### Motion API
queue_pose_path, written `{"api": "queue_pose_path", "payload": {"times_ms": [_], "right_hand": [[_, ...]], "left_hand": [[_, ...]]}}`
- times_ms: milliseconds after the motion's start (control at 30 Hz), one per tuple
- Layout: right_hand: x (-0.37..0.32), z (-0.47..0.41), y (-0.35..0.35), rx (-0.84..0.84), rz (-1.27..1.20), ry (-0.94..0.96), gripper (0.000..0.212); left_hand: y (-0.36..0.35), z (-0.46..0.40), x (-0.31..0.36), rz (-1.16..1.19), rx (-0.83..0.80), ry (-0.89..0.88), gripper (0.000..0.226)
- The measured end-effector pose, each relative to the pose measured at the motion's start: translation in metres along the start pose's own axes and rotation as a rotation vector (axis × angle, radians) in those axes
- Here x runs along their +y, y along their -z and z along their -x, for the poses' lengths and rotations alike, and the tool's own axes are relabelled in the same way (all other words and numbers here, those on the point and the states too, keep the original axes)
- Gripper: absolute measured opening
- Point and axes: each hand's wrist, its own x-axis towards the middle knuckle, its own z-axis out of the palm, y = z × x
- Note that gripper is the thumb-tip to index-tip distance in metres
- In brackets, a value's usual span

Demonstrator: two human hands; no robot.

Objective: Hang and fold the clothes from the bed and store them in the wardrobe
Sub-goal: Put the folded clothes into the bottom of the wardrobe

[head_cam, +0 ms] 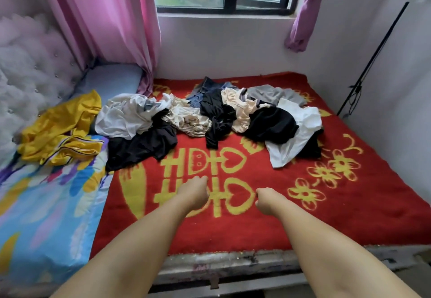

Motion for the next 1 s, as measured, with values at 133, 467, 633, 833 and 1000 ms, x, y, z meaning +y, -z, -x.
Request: {"api": "queue_pose_path", "payload": {"times_ms": [133,467,633,833,1000], "right_hand": [[0.026,-0.083,0.037,-0.012,-0.01,0.077,0.039],[0.145,-0.285,0.108,-0.046,-0.033,-0.015,0.037],[0.163,-0.391,0.1,0.089,-0.057,0.002,0.036],[0.177,-0.501,0.087,0.351,0.086,0.116,0.057],[0.203,-0.561,0.09,0.433,0.321,-0.134,0.082]], "left_hand": [[0.001,-0.086,0.018,0.031,-0.036,0.114,0.043],[-0.044,-0.298,0.125,0.044,-0.152,0.032,0.042],[-0.097,-0.402,0.134,0.007,-0.131,-0.005,0.048],[-0.193,-0.481,0.124,0.074,0.026,0.089,0.061],[-0.246,-0.501,0.109,0.103,-0.007,0.043,0.063]]}}
